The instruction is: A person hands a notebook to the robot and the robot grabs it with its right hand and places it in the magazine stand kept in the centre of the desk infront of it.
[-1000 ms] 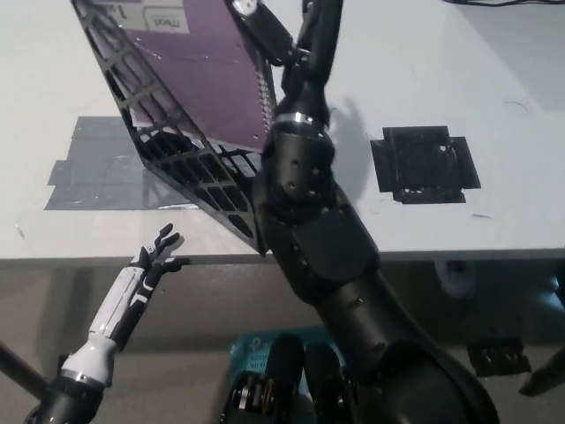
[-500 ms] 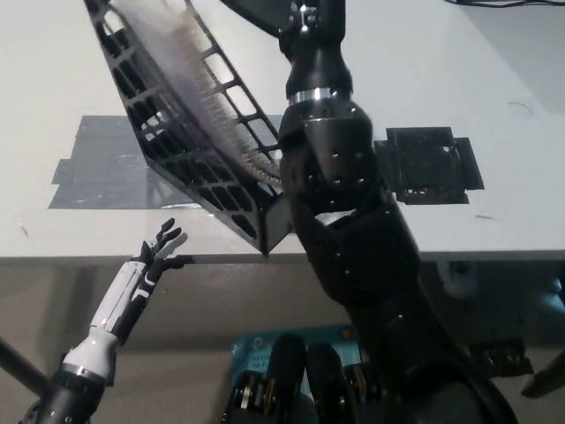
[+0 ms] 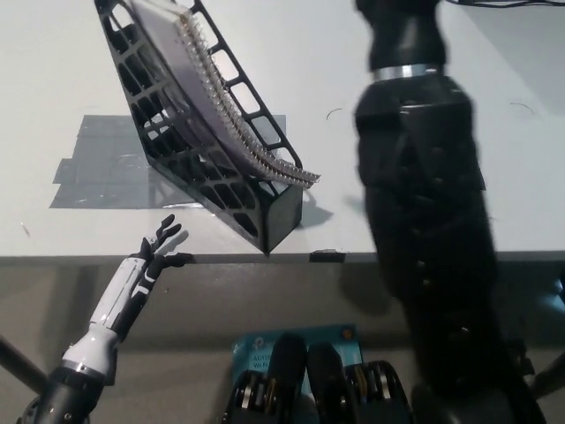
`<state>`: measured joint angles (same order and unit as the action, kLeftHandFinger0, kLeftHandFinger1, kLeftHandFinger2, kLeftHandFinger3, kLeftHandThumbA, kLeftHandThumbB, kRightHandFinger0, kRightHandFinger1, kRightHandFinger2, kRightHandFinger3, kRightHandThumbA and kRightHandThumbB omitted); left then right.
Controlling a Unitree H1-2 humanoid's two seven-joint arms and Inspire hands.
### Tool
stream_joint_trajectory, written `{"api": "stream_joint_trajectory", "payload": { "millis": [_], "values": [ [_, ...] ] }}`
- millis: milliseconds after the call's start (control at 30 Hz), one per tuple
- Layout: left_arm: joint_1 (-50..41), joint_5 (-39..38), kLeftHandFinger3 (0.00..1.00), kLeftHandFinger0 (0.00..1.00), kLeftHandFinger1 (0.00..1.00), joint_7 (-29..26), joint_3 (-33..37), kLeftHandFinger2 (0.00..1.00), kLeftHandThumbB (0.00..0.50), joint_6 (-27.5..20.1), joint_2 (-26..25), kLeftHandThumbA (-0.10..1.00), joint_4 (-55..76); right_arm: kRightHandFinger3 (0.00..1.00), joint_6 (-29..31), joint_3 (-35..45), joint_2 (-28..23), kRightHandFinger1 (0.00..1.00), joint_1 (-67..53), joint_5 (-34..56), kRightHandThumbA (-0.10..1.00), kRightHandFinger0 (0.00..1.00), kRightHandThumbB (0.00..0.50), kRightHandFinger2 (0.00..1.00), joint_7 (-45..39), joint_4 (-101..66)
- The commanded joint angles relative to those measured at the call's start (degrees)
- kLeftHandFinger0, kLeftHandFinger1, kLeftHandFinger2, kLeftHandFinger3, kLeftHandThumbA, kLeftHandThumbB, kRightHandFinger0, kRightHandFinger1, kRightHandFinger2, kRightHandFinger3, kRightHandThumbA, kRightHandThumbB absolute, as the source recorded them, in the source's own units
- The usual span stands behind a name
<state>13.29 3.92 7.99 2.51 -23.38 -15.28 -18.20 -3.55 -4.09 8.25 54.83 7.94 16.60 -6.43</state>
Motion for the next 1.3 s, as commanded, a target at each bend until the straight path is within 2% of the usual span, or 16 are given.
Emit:
{"api": "stream_joint_trajectory", "payload": {
  "millis": [0,100,167,233,300,467,600,700,800,833,933,1067,1167,1233,1267],
  "values": [
    [2.03,0.84,1.0,1.0,1.0,0.21,-0.16,1.0,0.5,-1.42,-1.28,1.0,0.9,1.0,-4.58,2.23,-1.9,1.0,0.31,0.09,1.0,1.0,0.45,1.0,-1.91,-10.09],
    [2.12,0.79,1.0,1.0,1.0,-0.03,-0.3,1.0,0.5,-1.66,-1.09,1.0,0.67,1.0,-6.04,2.59,-4.33,1.0,-1.21,0.16,1.0,1.0,0.436,1.0,-3.49,-15.54],
    [2.14,0.8,1.0,1.0,1.0,-0.22,-0.44,1.0,0.5,-2.04,-1.08,1.0,0.43,1.0,-7.35,2.58,-6.02,1.0,-2.89,-0.21,1.0,1.0,0.471,1.0,-4.46,-19.34],
    [2.24,0.75,1.0,1.0,1.0,-0.28,-0.54,1.0,0.5,-2.07,-1.05,1.0,0.25,1.0,-8.86,2.43,-7.65,1.0,-5.0,-0.31,1.0,1.0,0.475,1.0,-5.41,-22.97],
    [1.86,0.48,1.0,1.0,1.0,-0.1,-0.52,1.0,0.5,-2.14,-1.02,1.0,0.13,1.0,-10.49,2.37,-11.55,1.0,-11.9,0.82,1.0,1.0,0.464,1.0,-7.7,-29.63],
    [0.8,0.56,1.0,1.0,1.0,-0.19,-0.31,1.0,0.5,-2.73,-0.5,1.0,-0.42,1.0,-11.47,2.34,-14.72,1.0,-21.15,1.87,1.0,1.0,0.463,1.0,-9.19,-35.29],
    [-0.95,1.0,1.0,1.0,1.0,-0.52,0.23,1.0,0.5,-3.46,0.61,1.0,-1.32,1.0,-8.0,0.95,-16.85,1.0,-37.05,1.42,1.0,1.0,0.458,1.0,-11.06,-37.15],
    [-1.96,0.92,1.0,1.0,1.0,-0.51,0.22,1.0,0.5,-3.36,0.87,1.0,-1.11,1.0,-6.0,0.16,-17.4,1.0,-43.12,2.55,1.0,1.0,0.454,1.0,-12.51,-35.37],
    [-3.11,0.71,1.0,1.0,1.0,-0.7,0.1,1.0,0.5,-3.55,0.98,1.0,-1.48,1.0,-0.19,-1.06,-17.35,1.0,-50.94,2.69,1.0,1.0,0.415,1.0,-14.89,-29.16],
    [-3.26,0.69,1.0,1.0,1.0,-0.72,0.06,1.0,0.5,-3.55,1.0,1.0,-1.47,1.0,0.87,-1.29,-17.2,1.0,-52.12,2.49,1.0,1.0,0.41,1.0,-15.24,-27.91],
    [-3.89,0.79,1.0,1.0,1.0,-1.01,0.04,1.0,0.5,-3.55,1.12,1.0,-1.68,1.0,5.24,-2.38,-16.65,1.0,-56.44,0.67,1.0,1.0,0.352,1.0,-16.34,-22.23],
    [-4.46,0.77,1.0,0.99,1.0,-1.16,0.04,1.0,0.5,-3.55,1.08,1.0,-1.96,1.0,6.47,-3.41,-16.16,1.0,-59.82,0.05,1.0,1.0,0.346,1.0,-17.39,-17.1],
    [-5.1,0.96,1.0,0.98,1.0,-1.42,0.15,1.0,0.5,-3.55,0.91,1.0,-2.29,1.0,10.09,-4.14,-15.62,1.0,-61.14,-1.04,1.0,1.0,0.291,1.0,-18.16,-11.85],
    [-5.93,0.99,1.0,0.97,1.0,-1.7,0.15,1.0,0.5,-3.55,1.06,1.0,-2.3,1.0,10.7,-4.45,-14.97,1.0,-61.5,-1.39,1.0,1.0,0.305,1.0,-18.12,-9.55],
    [-6.56,0.84,1.0,0.96,1.0,-1.74,0.08,1.0,0.5,-3.55,1.22,1.0,-2.3,1.0,10.91,-4.69,-14.57,1.0,-61.49,-1.6,1.0,1.0,0.293,1.0,-18.13,-8.06]
  ]
}}
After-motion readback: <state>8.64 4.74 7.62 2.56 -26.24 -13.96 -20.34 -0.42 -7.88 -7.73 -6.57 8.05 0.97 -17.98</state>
